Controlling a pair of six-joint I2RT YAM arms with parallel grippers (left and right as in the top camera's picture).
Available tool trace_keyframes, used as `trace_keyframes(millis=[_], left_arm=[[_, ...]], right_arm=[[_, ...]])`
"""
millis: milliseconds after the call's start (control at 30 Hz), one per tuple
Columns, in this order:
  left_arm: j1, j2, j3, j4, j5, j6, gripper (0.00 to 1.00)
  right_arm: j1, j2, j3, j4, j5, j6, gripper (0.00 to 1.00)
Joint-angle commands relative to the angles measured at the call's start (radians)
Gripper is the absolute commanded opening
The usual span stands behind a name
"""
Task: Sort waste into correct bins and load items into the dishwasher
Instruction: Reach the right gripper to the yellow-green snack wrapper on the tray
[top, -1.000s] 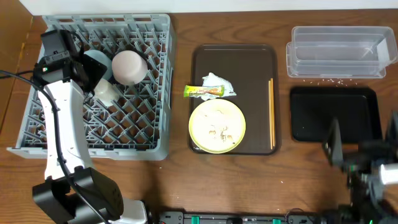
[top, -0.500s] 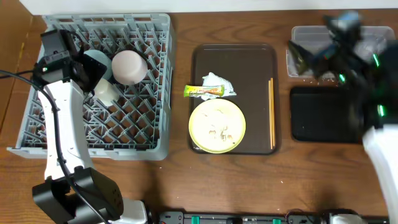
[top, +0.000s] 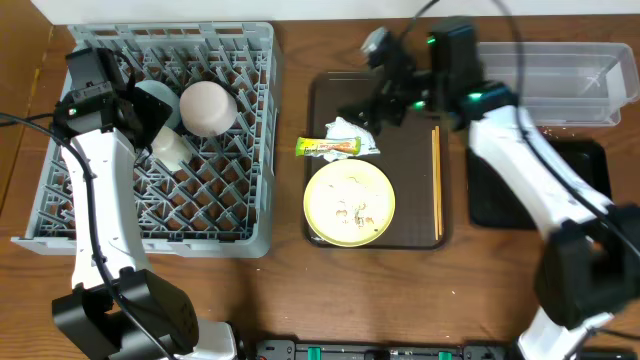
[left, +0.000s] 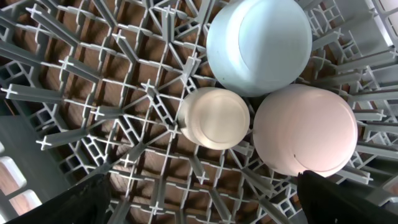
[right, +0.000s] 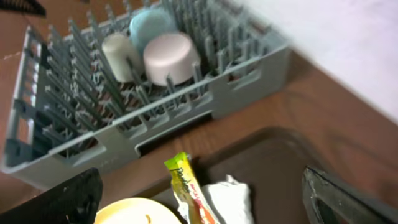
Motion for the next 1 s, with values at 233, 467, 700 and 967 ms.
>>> trace_keyframes(millis=[233,467,700,967], left_arm=[[0.003,-0.010,0.009,-0.002,-0.005,-0.010,0.97],[0.003,-0.010,0.009,-0.002,-0.005,-0.010,0.97],[0.003,-0.010,0.009,-0.002,-0.005,-0.010,0.97],[0.003,-0.010,0.009,-0.002,-0.005,-0.010,0.97]], right_arm=[[0.199,0.262,0.020,0.022,0.383,-0.051,0.98],[0.303,0.270,0.084,-0.075,0.556,-0.077,0.99],[0.320,0.271,0.213,-0.187,0.685,-0.122,0.90],[0.307,0.348,0.212,-0.246,0.736,-0.124,0.75]])
